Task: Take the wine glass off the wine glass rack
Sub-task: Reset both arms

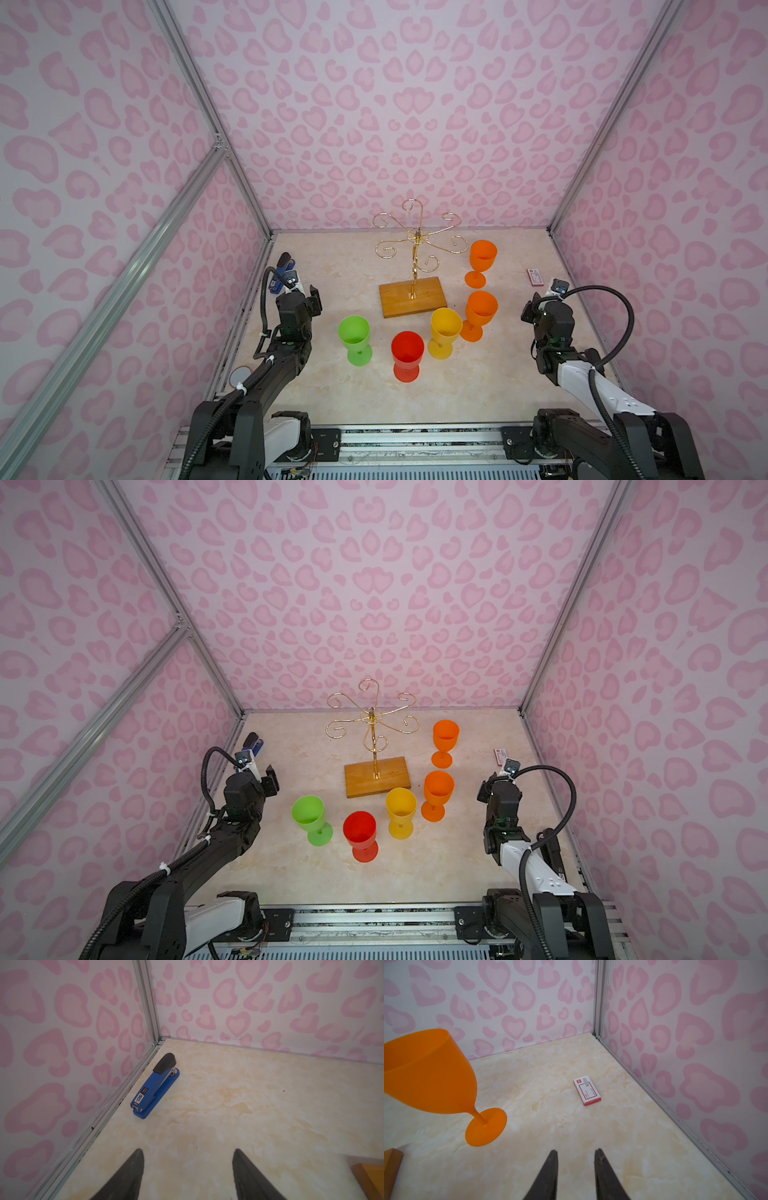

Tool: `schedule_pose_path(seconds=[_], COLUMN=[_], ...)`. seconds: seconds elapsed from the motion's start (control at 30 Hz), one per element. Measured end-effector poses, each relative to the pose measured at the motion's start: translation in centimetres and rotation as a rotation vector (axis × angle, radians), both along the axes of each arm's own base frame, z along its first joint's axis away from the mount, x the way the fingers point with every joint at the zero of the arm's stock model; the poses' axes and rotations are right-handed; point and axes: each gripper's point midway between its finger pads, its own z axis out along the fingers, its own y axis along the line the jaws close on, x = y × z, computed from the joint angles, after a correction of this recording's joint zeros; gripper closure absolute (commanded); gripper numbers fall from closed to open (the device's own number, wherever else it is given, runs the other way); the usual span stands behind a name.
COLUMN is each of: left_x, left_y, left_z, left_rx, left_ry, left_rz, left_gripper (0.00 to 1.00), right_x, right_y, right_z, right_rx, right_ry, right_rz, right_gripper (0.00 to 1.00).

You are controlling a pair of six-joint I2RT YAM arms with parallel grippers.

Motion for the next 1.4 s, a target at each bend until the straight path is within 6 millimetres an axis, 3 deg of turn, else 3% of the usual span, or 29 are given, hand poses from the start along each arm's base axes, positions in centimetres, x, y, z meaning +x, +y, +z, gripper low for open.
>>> schedule_pose_path(seconds=[0.1, 0.33, 0.47, 0.57, 0.6, 0.63, 0.7, 0.73, 0.77, 0.87, 0.93, 1.1, 1.4], left_x=[0.4, 1.8, 2.1, 2.2, 2.3, 2.3, 2.3, 2.3, 2.2, 1.2, 0.6, 0.9, 0.9], left_y=[-0.1, -0.3, -0.3, -0.3, -0.3, -0.3, -0.3, -0.3, -0.2, 0.1, 0.2, 0.3, 0.4], left_z=[-1.9, -4.3, -3.7, -3.5, -3.4, -3.4, -3.4, -3.4, -3.4, -4.3, -5.2, -4.1, -3.8], left_rx=[-0.019, -0.026, -0.027, -0.027, -0.026, -0.024, -0.030, -0.029, -0.028, -0.023, -0.017, -0.012, -0.009], left_ry=[0.031, 0.049, 0.017, 0.005, 0.003, 0.004, 0.002, 0.000, -0.004, -0.016, 0.004, -0.049, -0.064], left_rz=[-0.023, -0.047, -0.048, -0.048, -0.047, -0.048, -0.046, -0.046, -0.044, -0.027, -0.014, -0.003, 0.006], left_gripper=[0.28, 0.19, 0.17, 0.15, 0.02, 0.02, 0.02, 0.02, 0.02, 0.02, 0.02, 0.02, 0.02], right_x=[0.3, 0.5, 1.5, 2.3, 2.5, 2.4, 2.5, 3.0, 3.4, 3.4, 3.6, 3.4, 3.4], right_y=[0.0, 0.6, 0.8, 0.8, 0.8, 0.9, 0.8, 0.7, 0.7, 0.6, 0.6, 0.4, 0.6], right_z=[-0.4, -3.8, -3.3, -4.6, -5.3, -6.1, -6.2, -5.2, -4.4, -4.6, -4.0, -4.4, -4.4], right_rx=[-0.018, -0.050, -0.073, -0.083, -0.083, -0.084, -0.086, -0.088, -0.086, -0.089, -0.091, -0.097, -0.105], right_ry=[0.001, 0.065, 0.028, 0.029, 0.029, 0.043, 0.056, 0.022, -0.017, -0.010, -0.028, -0.023, -0.022], right_rz=[0.006, 0.044, 0.060, 0.062, 0.063, 0.067, 0.064, 0.057, 0.051, 0.046, 0.040, 0.031, 0.029], right_gripper=[0.70, 0.71, 0.70, 0.70, 0.69, 0.69, 0.64, 0.56, 0.35, 0.03, 0.02, 0.02, 0.02])
